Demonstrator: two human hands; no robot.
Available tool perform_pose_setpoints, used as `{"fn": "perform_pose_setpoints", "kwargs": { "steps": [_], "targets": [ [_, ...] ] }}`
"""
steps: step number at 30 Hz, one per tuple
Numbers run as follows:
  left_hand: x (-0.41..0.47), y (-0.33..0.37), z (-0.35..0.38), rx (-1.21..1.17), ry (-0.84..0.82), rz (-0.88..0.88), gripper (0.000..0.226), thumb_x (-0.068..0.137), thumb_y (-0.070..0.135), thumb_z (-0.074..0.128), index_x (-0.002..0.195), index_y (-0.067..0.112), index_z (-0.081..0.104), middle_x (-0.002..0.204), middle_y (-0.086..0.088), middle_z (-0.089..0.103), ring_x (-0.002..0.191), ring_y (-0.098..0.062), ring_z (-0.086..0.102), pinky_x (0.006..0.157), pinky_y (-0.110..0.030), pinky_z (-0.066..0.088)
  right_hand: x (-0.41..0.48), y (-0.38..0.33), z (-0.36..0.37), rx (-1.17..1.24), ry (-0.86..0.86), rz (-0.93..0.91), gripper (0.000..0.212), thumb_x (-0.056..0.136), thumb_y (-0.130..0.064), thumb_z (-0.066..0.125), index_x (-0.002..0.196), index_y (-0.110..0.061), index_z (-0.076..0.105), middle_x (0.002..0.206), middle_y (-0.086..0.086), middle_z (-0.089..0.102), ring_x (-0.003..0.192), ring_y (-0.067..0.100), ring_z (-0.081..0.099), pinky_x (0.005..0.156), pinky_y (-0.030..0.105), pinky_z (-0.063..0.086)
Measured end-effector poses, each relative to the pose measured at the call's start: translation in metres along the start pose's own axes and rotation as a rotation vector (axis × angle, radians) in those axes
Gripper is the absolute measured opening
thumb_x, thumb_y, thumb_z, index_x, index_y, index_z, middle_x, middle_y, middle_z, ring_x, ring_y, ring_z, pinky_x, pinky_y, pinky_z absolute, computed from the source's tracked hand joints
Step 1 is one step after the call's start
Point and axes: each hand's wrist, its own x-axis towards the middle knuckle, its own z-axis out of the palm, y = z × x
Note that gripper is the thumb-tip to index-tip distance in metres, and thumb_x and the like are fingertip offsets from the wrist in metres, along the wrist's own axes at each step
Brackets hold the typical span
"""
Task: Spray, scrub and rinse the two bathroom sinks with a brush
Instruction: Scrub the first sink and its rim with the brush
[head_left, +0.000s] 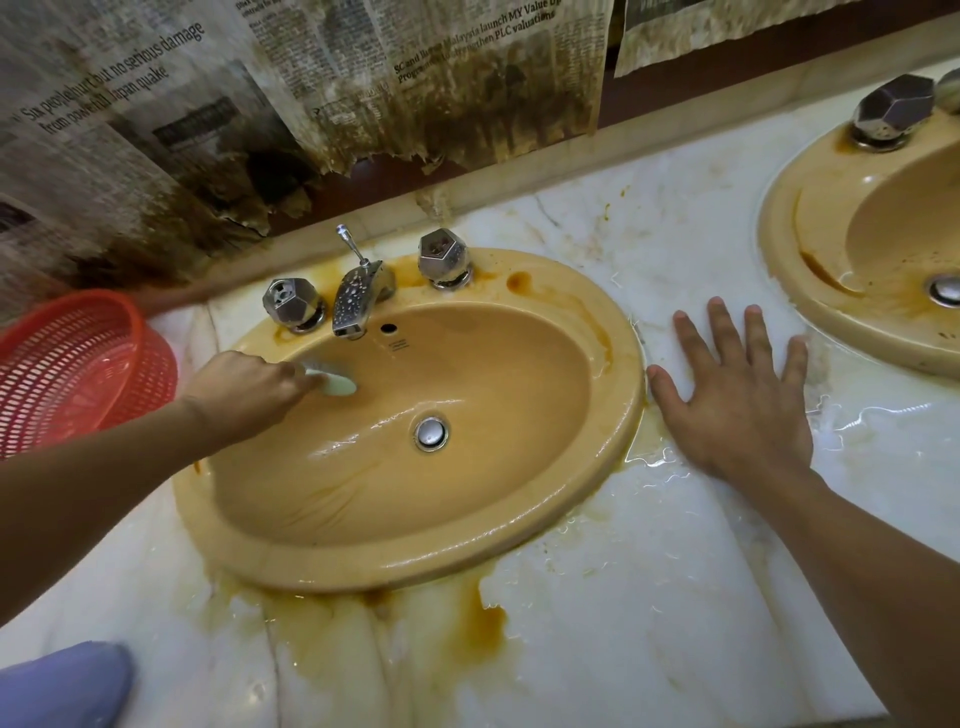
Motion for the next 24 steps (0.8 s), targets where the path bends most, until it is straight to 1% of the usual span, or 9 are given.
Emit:
{"fn": "perform_pose_setpoints", "kwargs": {
  "steps": [2, 5, 9, 14, 15, 18, 19, 23, 24],
  "targets": [
    [0.003, -0.007, 0.008, -0.256, 0.185, -0.139, 0.034, 0.102, 0.031, 0.058, 0.136, 0.031, 0.064, 0.078, 0.005, 0.064, 0.053, -0.019, 0.052, 0.043, -0.027, 0.043, 0.000, 0.000, 0.000, 0.004, 0.004, 0.001, 0.077, 0.096, -0.073, 0.002, 0.163, -0.037, 0.006, 0.172, -0.003, -0.001, 0.158, 0.026, -0.007, 0.124, 0.059, -0.002],
    [0.008, -0.004, 0.013, -0.534, 0.400, -0.306, 0.023, 0.090, 0.028, 0.077, 0.112, 0.029, 0.079, 0.073, 0.001, 0.068, 0.054, -0.026, 0.061, 0.046, -0.024, 0.039, 0.000, 0.000, 0.000, 0.001, 0.003, 0.000, 0.077, 0.095, -0.073, 0.001, 0.163, -0.037, 0.005, 0.172, -0.003, -0.002, 0.158, 0.026, -0.007, 0.124, 0.059, -0.003],
    [0.012, 0.009, 0.017, -0.622, 0.329, -0.397, 0.022, 0.087, 0.032, 0.080, 0.109, 0.033, 0.080, 0.077, -0.002, 0.073, 0.065, -0.031, 0.068, 0.052, -0.026, 0.039, 0.000, 0.000, 0.000, -0.008, 0.002, 0.007, 0.077, 0.095, -0.074, -0.001, 0.163, -0.037, 0.004, 0.172, -0.004, -0.004, 0.158, 0.026, -0.009, 0.124, 0.059, -0.002],
    [0.018, 0.014, 0.016, -0.615, 0.459, -0.431, 0.021, 0.089, 0.034, 0.074, 0.108, 0.027, 0.081, 0.078, -0.004, 0.074, 0.061, -0.032, 0.068, 0.051, -0.028, 0.039, -0.001, -0.002, -0.001, 0.005, 0.005, 0.012, 0.077, 0.095, -0.073, 0.001, 0.163, -0.037, 0.005, 0.172, -0.004, -0.003, 0.158, 0.025, -0.009, 0.124, 0.058, -0.003],
    [0.019, 0.019, 0.018, -0.630, 0.412, -0.456, 0.021, 0.090, 0.034, 0.073, 0.109, 0.028, 0.080, 0.081, -0.006, 0.075, 0.065, -0.034, 0.070, 0.053, -0.030, 0.042, 0.000, -0.002, -0.001, 0.002, 0.003, 0.013, 0.077, 0.095, -0.073, 0.001, 0.163, -0.037, 0.005, 0.172, -0.004, -0.003, 0.158, 0.025, -0.009, 0.124, 0.058, -0.003],
    [0.020, 0.037, 0.026, -0.593, 0.055, -0.426, 0.026, 0.094, 0.044, 0.067, 0.118, 0.039, 0.075, 0.101, 0.001, 0.077, 0.090, -0.030, 0.072, 0.064, -0.032, 0.050, 0.000, -0.002, -0.002, -0.003, 0.002, 0.010, 0.076, 0.095, -0.072, 0.001, 0.163, -0.037, 0.004, 0.172, -0.004, -0.004, 0.158, 0.025, -0.010, 0.124, 0.058, -0.003],
    [0.021, 0.039, 0.025, -0.573, 0.024, -0.394, 0.027, 0.095, 0.045, 0.066, 0.119, 0.040, 0.074, 0.101, 0.003, 0.076, 0.090, -0.027, 0.071, 0.064, -0.031, 0.051, -0.001, -0.002, -0.002, -0.001, 0.002, 0.009, 0.076, 0.095, -0.072, 0.001, 0.163, -0.037, 0.004, 0.172, -0.004, -0.004, 0.158, 0.025, -0.010, 0.124, 0.058, -0.003],
    [0.039, 0.043, 0.008, -0.623, 0.293, -0.481, 0.025, 0.085, 0.031, 0.082, 0.110, 0.029, 0.080, 0.082, -0.006, 0.076, 0.065, -0.034, 0.070, 0.054, -0.035, 0.053, -0.001, -0.002, -0.003, -0.004, -0.002, 0.014, 0.076, 0.095, -0.072, 0.002, 0.163, -0.038, 0.004, 0.172, -0.004, -0.004, 0.158, 0.024, -0.010, 0.124, 0.058, -0.003],
    [0.041, 0.049, 0.006, -0.639, 0.295, -0.506, 0.026, 0.085, 0.030, 0.082, 0.111, 0.028, 0.080, 0.083, -0.007, 0.077, 0.066, -0.035, 0.070, 0.054, -0.036, 0.053, -0.001, -0.002, -0.003, -0.003, -0.003, 0.012, 0.076, 0.095, -0.072, 0.001, 0.163, -0.038, 0.004, 0.172, -0.004, -0.004, 0.158, 0.024, -0.010, 0.124, 0.058, -0.003]
  ]
}}
